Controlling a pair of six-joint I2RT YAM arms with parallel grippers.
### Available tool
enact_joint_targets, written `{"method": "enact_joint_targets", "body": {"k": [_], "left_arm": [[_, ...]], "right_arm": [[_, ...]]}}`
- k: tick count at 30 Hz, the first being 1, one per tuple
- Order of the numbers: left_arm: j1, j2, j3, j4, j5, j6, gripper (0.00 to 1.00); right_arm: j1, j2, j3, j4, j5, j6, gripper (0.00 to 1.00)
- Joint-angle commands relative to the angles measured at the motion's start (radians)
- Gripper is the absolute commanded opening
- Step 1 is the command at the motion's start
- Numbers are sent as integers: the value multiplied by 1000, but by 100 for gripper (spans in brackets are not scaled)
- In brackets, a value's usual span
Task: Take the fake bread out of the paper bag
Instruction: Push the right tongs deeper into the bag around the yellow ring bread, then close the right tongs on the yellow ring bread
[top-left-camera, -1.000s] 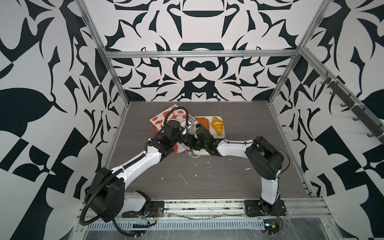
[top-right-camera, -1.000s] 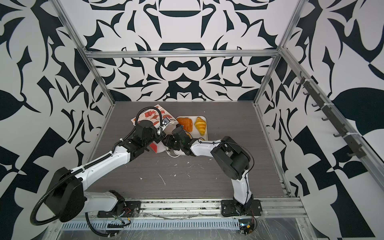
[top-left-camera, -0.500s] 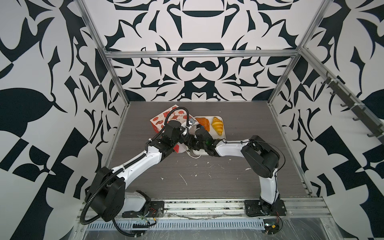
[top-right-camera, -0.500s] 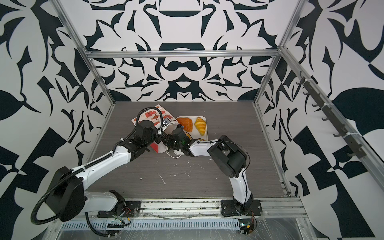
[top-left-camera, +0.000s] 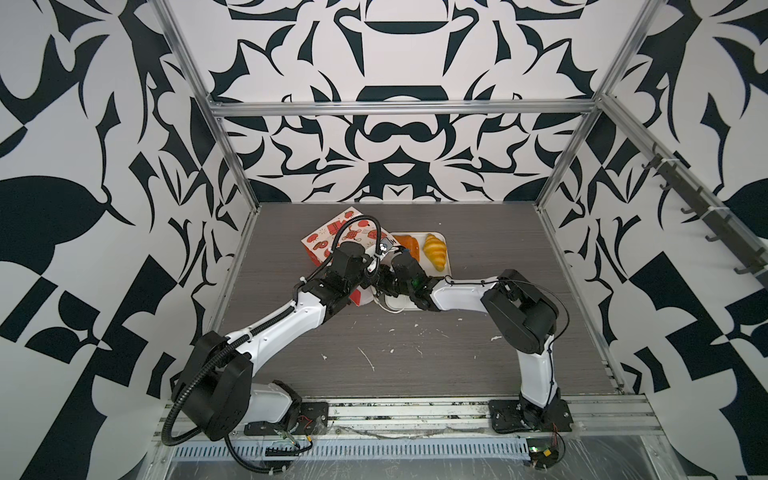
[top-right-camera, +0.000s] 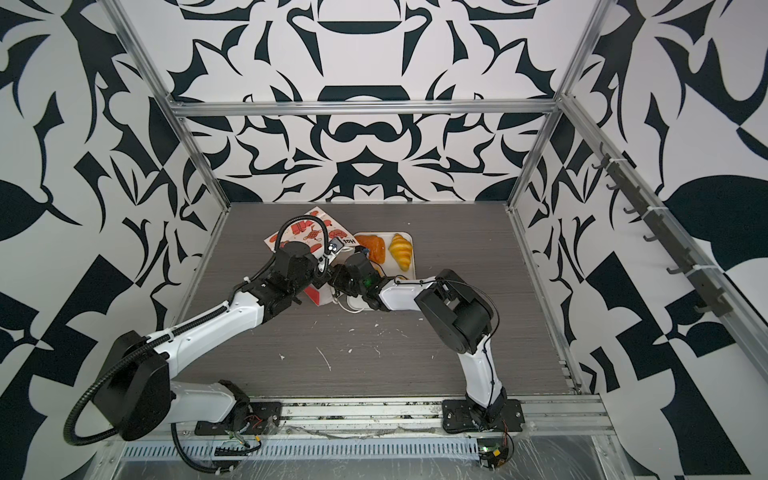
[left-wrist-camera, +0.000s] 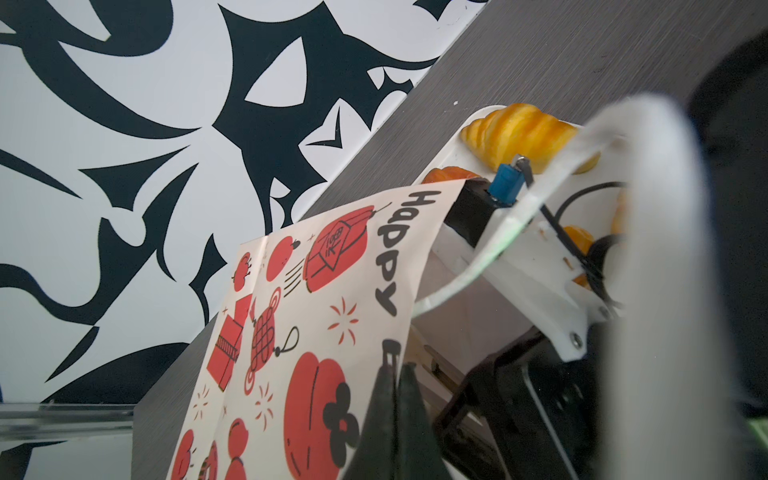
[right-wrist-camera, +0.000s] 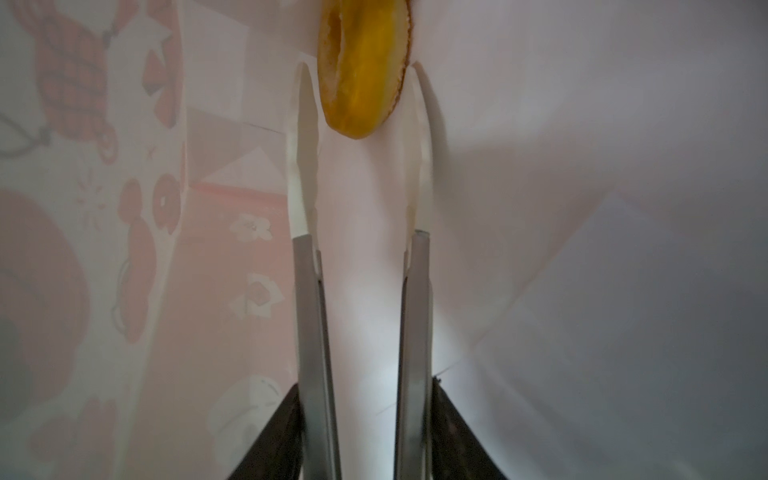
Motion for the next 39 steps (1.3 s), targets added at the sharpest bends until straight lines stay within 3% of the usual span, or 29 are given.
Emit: {"method": "enact_joint_targets", "body": {"k": [1, 11, 19, 39], "left_arm": [[-5, -4, 29, 8, 15, -5, 0], [-8, -8, 23, 6, 17, -5, 0], [-8, -6, 17, 8, 7, -5, 0], [-8, 34, 34, 15, -44, 1, 0]], "right_arm": [[-9, 12, 61, 58, 6, 7, 47], [-11, 38, 118, 38, 10, -6, 45], [-11, 33, 131, 11, 9, -22, 37], [5, -89, -25, 17, -66, -55, 24]]}}
